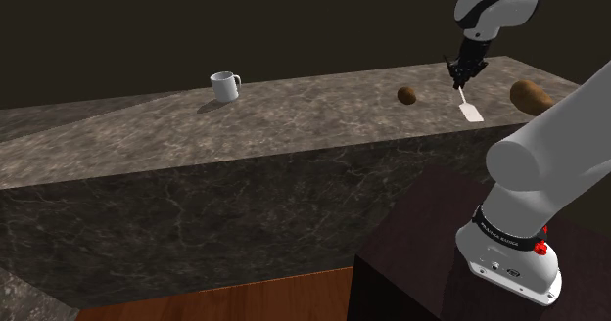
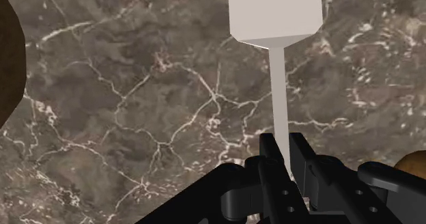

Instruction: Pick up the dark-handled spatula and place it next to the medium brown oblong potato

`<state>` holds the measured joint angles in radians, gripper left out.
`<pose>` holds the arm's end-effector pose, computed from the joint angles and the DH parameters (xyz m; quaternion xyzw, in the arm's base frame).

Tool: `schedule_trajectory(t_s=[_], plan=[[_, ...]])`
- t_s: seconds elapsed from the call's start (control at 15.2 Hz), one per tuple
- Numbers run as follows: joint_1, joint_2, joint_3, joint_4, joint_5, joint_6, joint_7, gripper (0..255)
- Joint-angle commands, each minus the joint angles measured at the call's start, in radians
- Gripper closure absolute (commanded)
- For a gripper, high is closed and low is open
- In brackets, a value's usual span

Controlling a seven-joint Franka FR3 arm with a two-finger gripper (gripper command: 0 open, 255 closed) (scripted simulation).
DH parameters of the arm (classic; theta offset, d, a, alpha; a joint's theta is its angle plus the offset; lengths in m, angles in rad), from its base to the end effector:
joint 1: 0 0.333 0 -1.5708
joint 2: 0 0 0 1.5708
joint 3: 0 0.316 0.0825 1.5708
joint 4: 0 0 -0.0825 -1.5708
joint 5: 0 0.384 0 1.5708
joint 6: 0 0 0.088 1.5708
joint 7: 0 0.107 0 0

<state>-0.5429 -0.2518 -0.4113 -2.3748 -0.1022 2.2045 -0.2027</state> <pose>0.2663 -0.3872 0.4188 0.9414 -0.3357 0.0311 0.0108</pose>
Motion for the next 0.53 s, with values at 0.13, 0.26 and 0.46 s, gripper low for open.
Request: schedule_trajectory(t_s=[0.13, 0.26, 0.46], plan=[[0.003, 0.028, -0.007, -0.033, 0.008, 0.061, -0.006, 255], [0.004, 0.044, -0.01, -0.047, 0.014, 0.09, -0.011, 255], [0.006, 0.07, -0.016, -0.067, 0.024, 0.134, -0.02, 255]])
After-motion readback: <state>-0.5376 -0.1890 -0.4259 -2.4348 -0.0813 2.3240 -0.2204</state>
